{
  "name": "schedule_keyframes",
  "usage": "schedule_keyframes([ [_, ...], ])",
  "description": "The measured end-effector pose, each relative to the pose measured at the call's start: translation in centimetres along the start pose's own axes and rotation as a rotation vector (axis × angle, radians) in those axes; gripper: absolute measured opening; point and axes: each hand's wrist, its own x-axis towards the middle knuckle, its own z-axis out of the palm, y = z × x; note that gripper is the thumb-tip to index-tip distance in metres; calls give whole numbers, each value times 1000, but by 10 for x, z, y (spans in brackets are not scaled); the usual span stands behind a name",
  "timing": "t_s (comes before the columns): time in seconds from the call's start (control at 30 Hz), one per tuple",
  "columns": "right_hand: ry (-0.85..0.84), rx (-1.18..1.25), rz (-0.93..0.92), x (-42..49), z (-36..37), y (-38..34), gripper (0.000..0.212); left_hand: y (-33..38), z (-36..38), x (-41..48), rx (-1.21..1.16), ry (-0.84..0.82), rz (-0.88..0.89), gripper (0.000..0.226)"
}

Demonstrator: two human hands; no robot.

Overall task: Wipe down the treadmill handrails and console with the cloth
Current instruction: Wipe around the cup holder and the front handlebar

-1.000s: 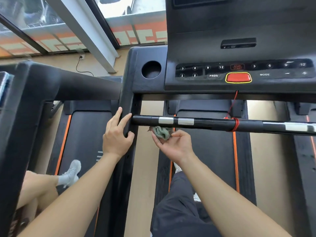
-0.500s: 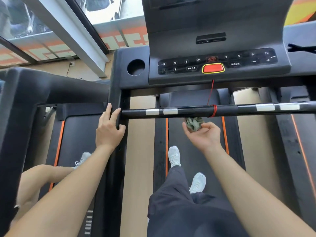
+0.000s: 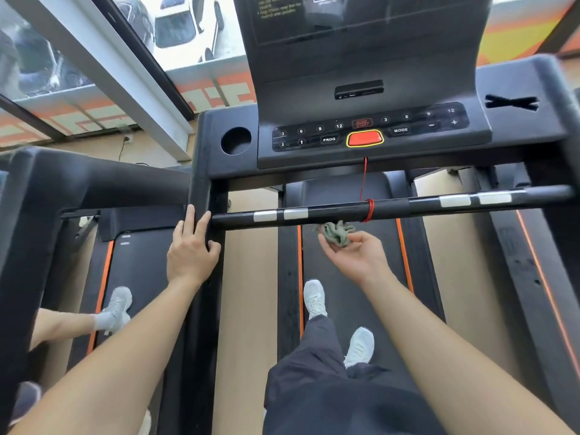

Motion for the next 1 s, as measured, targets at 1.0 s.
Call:
schedule_keyframes([
  [1.0,-218,-2479,-1480,21,22,23,48,112,26,23,10,0,190,61],
])
